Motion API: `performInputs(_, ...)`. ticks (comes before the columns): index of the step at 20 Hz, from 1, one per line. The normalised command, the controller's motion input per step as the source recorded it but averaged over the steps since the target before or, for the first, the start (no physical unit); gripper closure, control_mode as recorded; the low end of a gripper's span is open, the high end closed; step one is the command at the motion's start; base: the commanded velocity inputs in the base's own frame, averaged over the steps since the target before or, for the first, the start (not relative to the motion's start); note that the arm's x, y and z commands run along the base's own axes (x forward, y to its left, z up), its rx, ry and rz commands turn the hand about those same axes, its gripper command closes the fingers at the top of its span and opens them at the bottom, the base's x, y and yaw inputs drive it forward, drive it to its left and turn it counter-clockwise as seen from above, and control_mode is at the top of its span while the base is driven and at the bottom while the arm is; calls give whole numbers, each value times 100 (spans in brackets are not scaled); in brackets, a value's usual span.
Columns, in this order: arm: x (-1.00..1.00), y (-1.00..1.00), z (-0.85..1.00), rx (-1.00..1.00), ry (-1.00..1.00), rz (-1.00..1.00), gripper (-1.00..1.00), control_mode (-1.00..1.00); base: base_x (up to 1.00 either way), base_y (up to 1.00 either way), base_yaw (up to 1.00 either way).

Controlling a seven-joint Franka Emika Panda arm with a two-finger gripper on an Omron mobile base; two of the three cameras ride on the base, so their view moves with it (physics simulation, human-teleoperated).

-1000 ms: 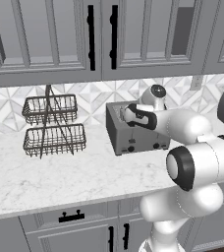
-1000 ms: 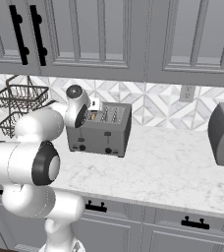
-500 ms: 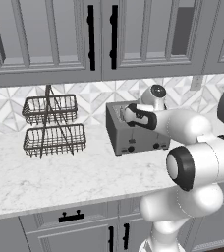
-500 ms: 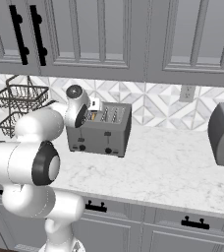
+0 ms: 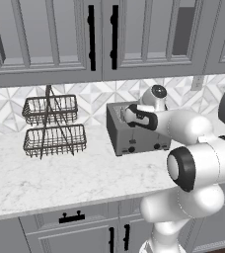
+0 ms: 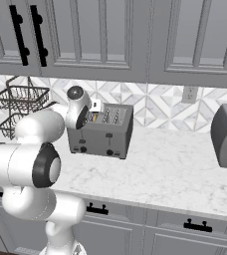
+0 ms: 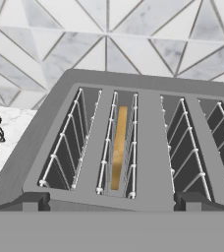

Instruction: Start the toaster. Once the lever pops up, take the bread to the plate on the dining counter.

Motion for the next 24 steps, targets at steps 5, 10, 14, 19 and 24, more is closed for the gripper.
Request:
performInputs(5,0,0,0,0,0,0,-100,-100,0,0,0)
performInputs(10,0,0,0,0,0,0,-100,-100,0,0,0)
performInputs(14,0,0,0,0,0,0,-100,-100,0,0,0)
performInputs(19,0,0,0,0,0,0,-100,-100,0,0,0)
performInputs(24,0,0,0,0,0,0,-100,-100,0,0,0)
